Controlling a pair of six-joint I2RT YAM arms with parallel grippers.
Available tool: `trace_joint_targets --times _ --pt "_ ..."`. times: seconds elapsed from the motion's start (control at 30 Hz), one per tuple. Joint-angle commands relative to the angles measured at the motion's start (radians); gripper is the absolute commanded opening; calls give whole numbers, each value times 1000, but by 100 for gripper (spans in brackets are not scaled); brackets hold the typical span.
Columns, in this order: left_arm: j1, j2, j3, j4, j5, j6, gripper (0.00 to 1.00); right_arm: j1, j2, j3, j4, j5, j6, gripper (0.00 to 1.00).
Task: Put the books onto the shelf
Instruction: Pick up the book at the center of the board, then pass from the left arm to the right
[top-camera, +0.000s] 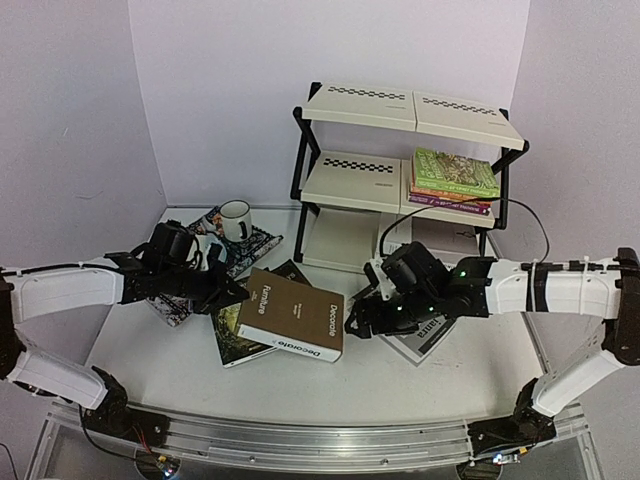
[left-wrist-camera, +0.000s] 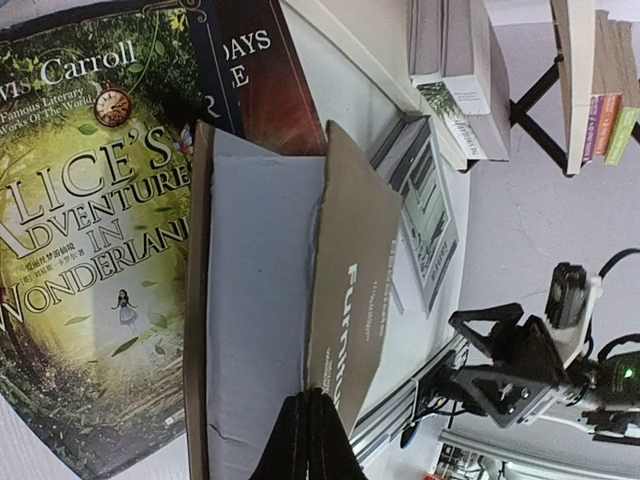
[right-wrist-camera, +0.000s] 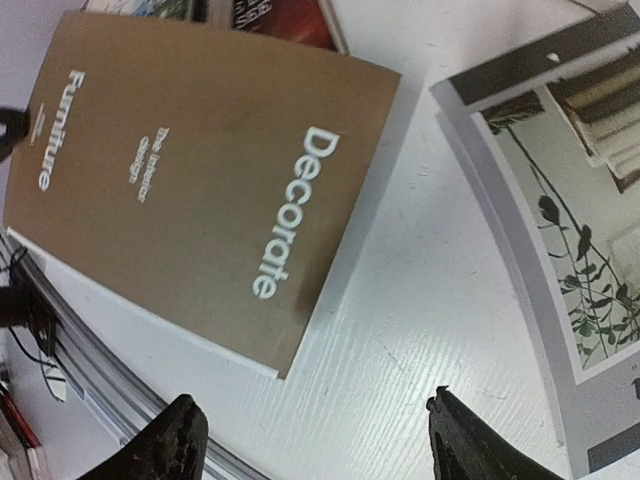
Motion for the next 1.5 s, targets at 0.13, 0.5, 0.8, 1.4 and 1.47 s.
trace_joint_targets --times 0.13,0.5,0.8,1.4,1.47 --pt "12 -60 -30 72 -42 -55 0 43 -16 30 -49 40 -161 80" --pt "35 -29 -3 55 8 -13 0 44 -74 -23 -31 39 -197 87" --pt "48 31 32 55 99 28 0 44 -169 -117 100 114 -166 97" --pt "62 143 125 30 242 96 0 43 -217 -338 547 234 -229 98" --pt "62 146 134 20 238 109 0 43 -217 -346 557 242 -234 98"
